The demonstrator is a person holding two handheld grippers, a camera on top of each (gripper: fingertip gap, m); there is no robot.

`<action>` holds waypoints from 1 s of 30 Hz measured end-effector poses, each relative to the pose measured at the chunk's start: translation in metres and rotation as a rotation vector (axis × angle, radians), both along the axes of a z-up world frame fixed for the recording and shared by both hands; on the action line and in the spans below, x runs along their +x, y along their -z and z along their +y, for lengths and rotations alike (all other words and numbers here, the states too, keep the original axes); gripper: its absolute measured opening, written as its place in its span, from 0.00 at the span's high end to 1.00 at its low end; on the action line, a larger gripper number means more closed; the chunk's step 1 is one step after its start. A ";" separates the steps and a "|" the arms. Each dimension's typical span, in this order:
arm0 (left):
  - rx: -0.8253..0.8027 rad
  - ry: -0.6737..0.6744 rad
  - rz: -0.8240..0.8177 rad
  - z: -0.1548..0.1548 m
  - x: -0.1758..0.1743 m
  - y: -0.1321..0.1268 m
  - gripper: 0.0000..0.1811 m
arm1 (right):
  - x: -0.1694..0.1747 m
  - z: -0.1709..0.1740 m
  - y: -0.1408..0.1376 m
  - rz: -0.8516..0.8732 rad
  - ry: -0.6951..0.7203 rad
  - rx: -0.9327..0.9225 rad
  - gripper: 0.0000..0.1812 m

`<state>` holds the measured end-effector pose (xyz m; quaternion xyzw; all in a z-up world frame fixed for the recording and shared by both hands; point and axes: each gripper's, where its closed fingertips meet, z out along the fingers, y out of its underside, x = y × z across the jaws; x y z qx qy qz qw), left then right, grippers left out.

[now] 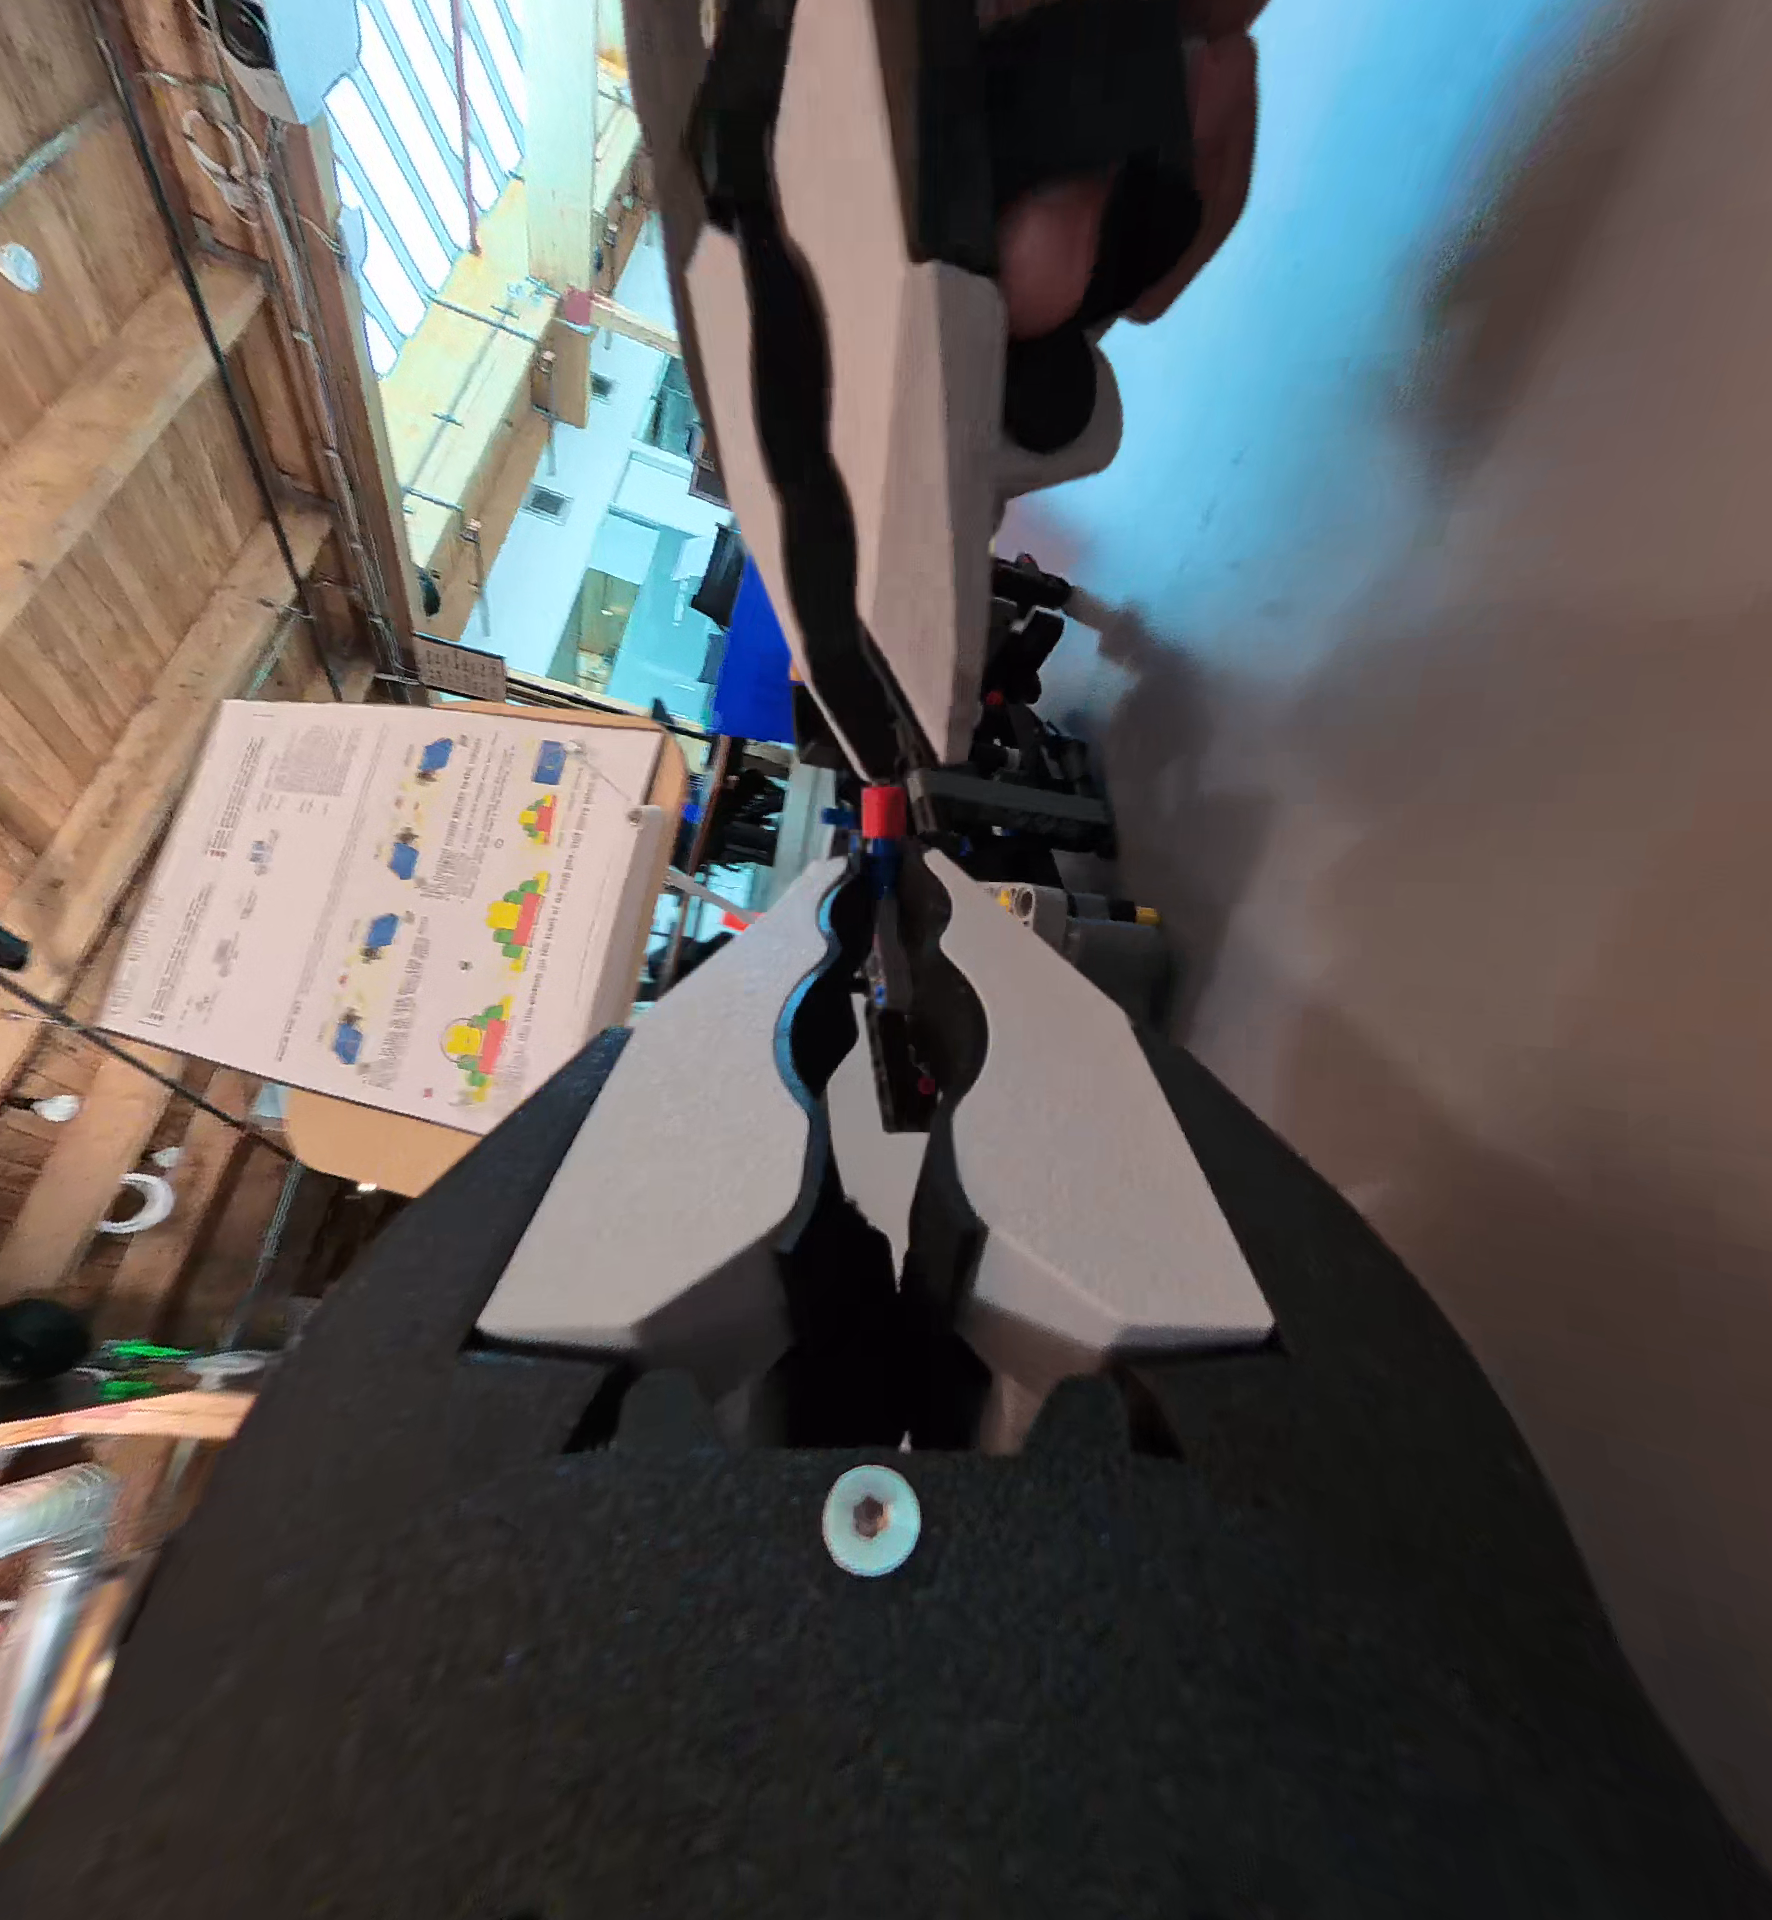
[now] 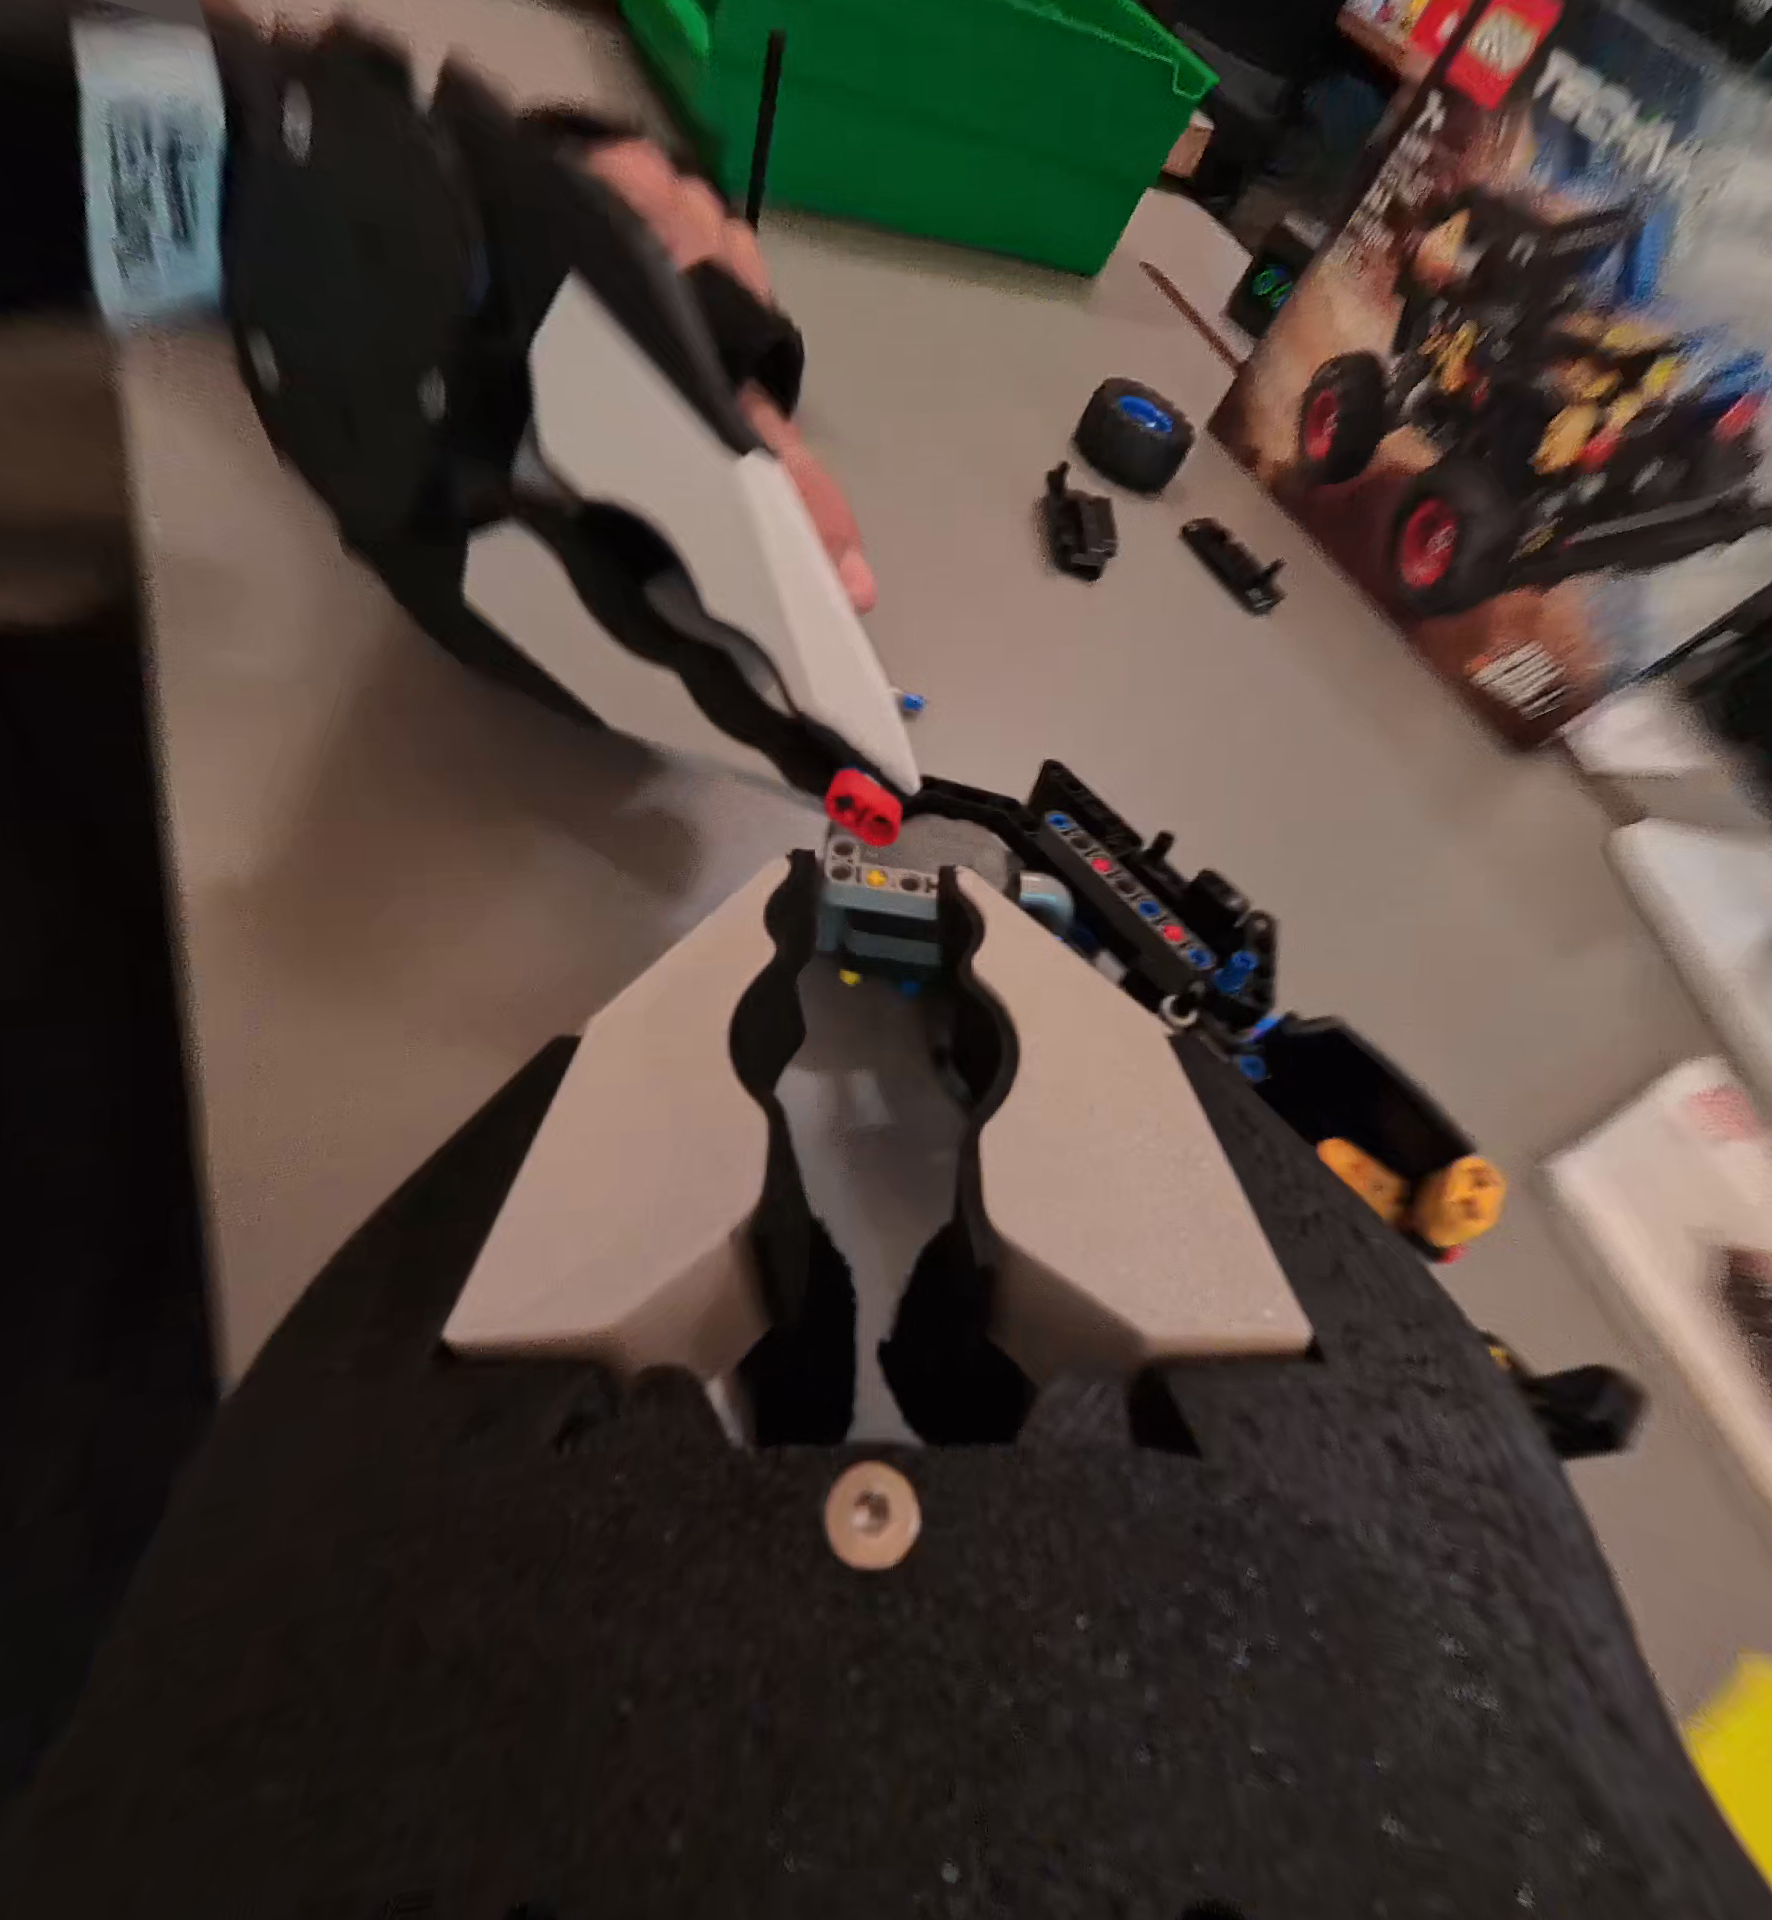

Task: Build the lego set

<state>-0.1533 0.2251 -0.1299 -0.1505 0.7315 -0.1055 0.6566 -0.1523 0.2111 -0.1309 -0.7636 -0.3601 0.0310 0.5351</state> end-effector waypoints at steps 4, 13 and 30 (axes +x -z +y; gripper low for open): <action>-0.101 0.045 0.081 -0.003 0.000 0.012 0.98 | -0.002 0.004 0.005 -0.343 0.043 0.128 0.88; -0.102 0.053 0.147 -0.007 -0.001 0.025 0.98 | -0.011 0.004 0.017 -0.621 -0.008 0.186 0.96; -0.224 0.232 0.171 -0.019 -0.014 0.011 0.98 | -0.022 -0.009 0.000 -0.309 -0.107 0.192 0.96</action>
